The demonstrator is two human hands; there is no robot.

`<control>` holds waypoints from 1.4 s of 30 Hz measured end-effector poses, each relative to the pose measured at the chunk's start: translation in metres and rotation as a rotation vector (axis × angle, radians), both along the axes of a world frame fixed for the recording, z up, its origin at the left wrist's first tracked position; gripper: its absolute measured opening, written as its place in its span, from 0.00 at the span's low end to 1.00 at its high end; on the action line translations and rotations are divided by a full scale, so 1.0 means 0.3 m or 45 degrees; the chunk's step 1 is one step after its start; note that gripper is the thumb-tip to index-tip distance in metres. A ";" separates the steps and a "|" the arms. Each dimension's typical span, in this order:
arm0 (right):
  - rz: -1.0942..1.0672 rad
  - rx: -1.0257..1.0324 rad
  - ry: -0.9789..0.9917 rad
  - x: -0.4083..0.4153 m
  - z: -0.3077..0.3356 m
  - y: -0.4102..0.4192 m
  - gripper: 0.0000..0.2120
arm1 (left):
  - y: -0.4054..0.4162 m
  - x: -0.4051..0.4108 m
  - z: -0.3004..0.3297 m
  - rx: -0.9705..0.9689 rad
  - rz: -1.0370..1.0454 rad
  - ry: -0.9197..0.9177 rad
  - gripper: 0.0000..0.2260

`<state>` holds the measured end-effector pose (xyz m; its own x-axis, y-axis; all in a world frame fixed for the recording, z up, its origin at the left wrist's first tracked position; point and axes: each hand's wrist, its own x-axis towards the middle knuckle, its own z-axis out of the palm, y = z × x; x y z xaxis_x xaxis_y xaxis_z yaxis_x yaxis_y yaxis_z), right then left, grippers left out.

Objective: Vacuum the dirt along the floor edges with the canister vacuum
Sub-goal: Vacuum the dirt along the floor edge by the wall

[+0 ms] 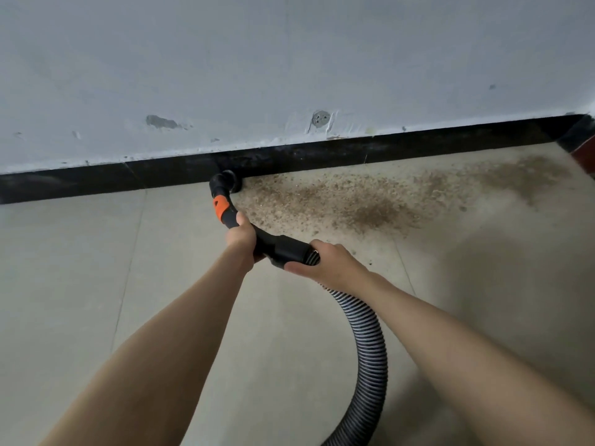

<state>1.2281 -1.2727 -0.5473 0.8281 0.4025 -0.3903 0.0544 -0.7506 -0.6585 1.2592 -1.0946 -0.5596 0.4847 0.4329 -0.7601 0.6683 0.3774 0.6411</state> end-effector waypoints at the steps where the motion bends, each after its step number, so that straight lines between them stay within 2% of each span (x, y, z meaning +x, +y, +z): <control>1: 0.007 0.014 -0.010 0.008 -0.006 -0.017 0.21 | -0.019 0.001 0.000 0.004 0.002 -0.008 0.27; 5: 0.007 0.086 0.000 -0.001 -0.032 -0.071 0.25 | -0.090 -0.006 0.004 -0.004 0.004 -0.039 0.25; 10: -0.068 0.071 0.027 -0.039 -0.076 -0.130 0.23 | -0.197 -0.017 0.001 0.020 -0.013 -0.025 0.26; 18: -0.118 0.045 -0.016 -0.029 -0.060 -0.168 0.26 | -0.281 0.024 0.021 0.203 -0.061 0.036 0.25; 23: -0.112 0.004 0.020 -0.040 -0.046 -0.194 0.25 | -0.310 0.014 0.037 0.179 -0.129 0.035 0.24; 26: -0.160 0.068 0.067 -0.029 -0.035 -0.216 0.24 | -0.314 0.023 0.032 0.148 -0.175 -0.015 0.23; 32: -0.218 -0.008 0.030 -0.051 -0.032 -0.222 0.22 | -0.321 0.038 0.004 -0.014 -0.200 -0.053 0.23; 37: -0.254 -0.055 -0.030 -0.047 -0.024 -0.250 0.22 | -0.333 0.064 -0.018 -0.086 -0.170 -0.059 0.29; 42: -0.288 -0.029 -0.035 -0.059 -0.021 -0.268 0.23 | -0.353 0.079 -0.053 0.005 -0.139 -0.089 0.27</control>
